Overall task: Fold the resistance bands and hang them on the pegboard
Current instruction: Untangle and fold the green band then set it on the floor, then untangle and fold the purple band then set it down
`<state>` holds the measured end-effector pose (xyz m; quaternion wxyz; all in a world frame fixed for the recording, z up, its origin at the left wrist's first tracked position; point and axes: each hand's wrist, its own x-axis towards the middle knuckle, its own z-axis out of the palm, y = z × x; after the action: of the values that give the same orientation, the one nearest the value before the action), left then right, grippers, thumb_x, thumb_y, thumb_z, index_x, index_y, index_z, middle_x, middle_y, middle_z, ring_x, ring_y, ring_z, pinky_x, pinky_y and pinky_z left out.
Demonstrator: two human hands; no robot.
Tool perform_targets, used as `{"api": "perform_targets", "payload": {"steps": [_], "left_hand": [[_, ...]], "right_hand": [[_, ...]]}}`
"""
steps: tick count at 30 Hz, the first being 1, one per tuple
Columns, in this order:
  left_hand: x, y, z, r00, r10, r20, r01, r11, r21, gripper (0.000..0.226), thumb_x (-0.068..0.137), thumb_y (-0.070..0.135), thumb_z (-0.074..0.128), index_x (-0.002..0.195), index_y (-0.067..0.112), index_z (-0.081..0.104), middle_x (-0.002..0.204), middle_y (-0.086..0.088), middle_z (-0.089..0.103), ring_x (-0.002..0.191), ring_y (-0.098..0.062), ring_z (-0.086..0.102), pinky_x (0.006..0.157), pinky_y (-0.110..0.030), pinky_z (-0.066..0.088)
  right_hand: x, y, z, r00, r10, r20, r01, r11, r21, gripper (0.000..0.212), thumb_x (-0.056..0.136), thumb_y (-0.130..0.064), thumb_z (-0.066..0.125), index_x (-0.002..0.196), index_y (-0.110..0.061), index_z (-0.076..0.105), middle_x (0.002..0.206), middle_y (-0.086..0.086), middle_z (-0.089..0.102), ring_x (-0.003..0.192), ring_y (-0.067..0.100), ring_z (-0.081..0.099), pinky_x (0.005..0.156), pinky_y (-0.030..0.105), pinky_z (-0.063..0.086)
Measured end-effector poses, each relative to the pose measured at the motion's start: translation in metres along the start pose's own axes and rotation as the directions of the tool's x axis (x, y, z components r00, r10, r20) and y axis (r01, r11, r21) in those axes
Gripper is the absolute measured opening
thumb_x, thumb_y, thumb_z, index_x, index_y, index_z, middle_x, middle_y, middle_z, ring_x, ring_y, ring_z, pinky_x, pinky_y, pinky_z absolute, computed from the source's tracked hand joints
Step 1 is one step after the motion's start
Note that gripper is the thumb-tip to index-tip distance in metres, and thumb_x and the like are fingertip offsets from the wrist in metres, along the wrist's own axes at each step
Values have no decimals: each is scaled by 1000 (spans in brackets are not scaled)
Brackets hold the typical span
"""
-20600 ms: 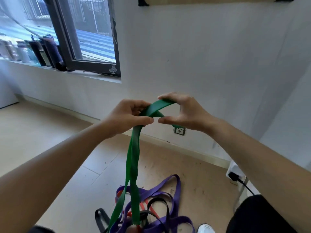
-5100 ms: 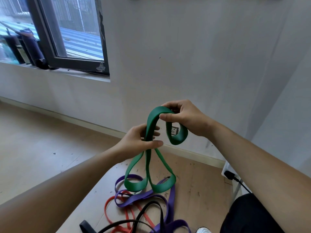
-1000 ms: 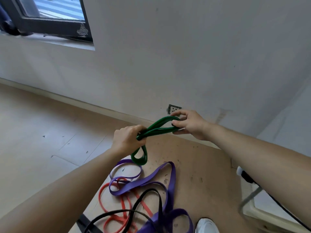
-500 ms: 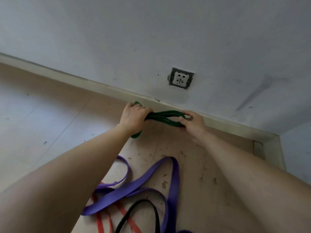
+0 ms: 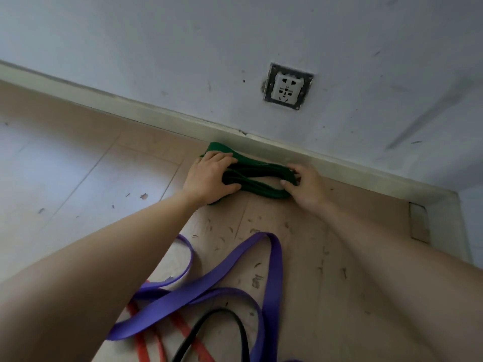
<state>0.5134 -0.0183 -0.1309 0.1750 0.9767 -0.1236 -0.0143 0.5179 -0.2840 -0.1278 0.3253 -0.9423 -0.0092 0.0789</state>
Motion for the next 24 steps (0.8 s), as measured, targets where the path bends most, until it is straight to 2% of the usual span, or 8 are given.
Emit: {"api": "perform_targets", "payload": {"steps": [2, 4, 9, 13, 16, 18, 21, 24], "left_hand": [[-7, 3, -3, 1000, 13, 3, -13, 1000, -21, 69, 87, 52, 70, 148, 27, 48, 160, 3, 42, 150, -22, 32, 119, -47, 33], [-19, 4, -11, 1000, 21, -4, -21, 998, -52, 69, 87, 49, 73, 147, 26, 50, 158, 2, 45, 149, -22, 34, 118, -47, 35], [-79, 3, -42, 999, -10, -39, 4, 988, -155, 54, 87, 39, 76, 137, 23, 61, 136, 0, 64, 126, -21, 53, 100, -35, 46], [-153, -1, -58, 991, -133, 13, 132, 962, -241, 40, 87, 37, 76, 125, 27, 68, 118, 10, 67, 115, -16, 56, 87, -31, 46], [-213, -1, -59, 983, -173, 57, 182, 948, -262, 35, 85, 45, 70, 117, 31, 71, 118, 11, 71, 113, -16, 61, 93, -34, 48], [-249, -3, -53, 973, -213, 84, 227, 947, -229, 44, 81, 56, 62, 115, 29, 72, 116, 9, 72, 114, -18, 62, 96, -35, 46], [-291, -5, -42, 944, -270, 192, 303, 937, -175, 56, 78, 56, 63, 124, 24, 67, 121, 2, 67, 114, -24, 60, 93, -37, 48], [-308, 0, -35, 925, -287, 248, 295, 956, 4, 70, 75, 60, 60, 137, 28, 56, 128, 3, 60, 120, -25, 57, 88, -39, 49]], "right_hand": [[-5, -2, 1, 1000, -16, -15, 15, 998, -64, 52, 94, -36, 68, 142, -22, 55, 127, 8, 57, 119, 29, 54, 101, 42, 49], [-12, -6, 0, 999, -40, -10, 38, 991, -129, 58, 95, -36, 67, 147, -21, 49, 132, 10, 52, 125, 30, 47, 101, 38, 43], [-47, -28, -9, 996, -86, 13, 86, 975, -204, 58, 95, -29, 68, 148, -15, 48, 140, 10, 48, 130, 29, 42, 103, 31, 37], [-95, -45, -7, 971, -163, 177, 201, 953, -227, 47, 94, -28, 69, 138, -14, 58, 132, 7, 52, 125, 24, 50, 102, 30, 41], [-126, -52, 3, 937, -176, 303, 262, 925, -274, 45, 91, -30, 72, 133, -14, 62, 128, 8, 55, 123, 27, 50, 102, 37, 45], [-142, -53, 11, 935, -130, 330, 234, 926, -295, 53, 90, -29, 73, 139, -16, 57, 134, 8, 52, 128, 29, 48, 107, 38, 42], [-157, -51, 20, 948, 15, 317, 73, 962, -264, 66, 88, -21, 76, 146, -12, 46, 144, 13, 47, 136, 33, 43, 113, 40, 38], [-164, -46, 30, 953, 106, 283, -62, 985, -160, 67, 84, -15, 79, 143, -12, 47, 142, 13, 53, 132, 32, 51, 110, 42, 43]]}}
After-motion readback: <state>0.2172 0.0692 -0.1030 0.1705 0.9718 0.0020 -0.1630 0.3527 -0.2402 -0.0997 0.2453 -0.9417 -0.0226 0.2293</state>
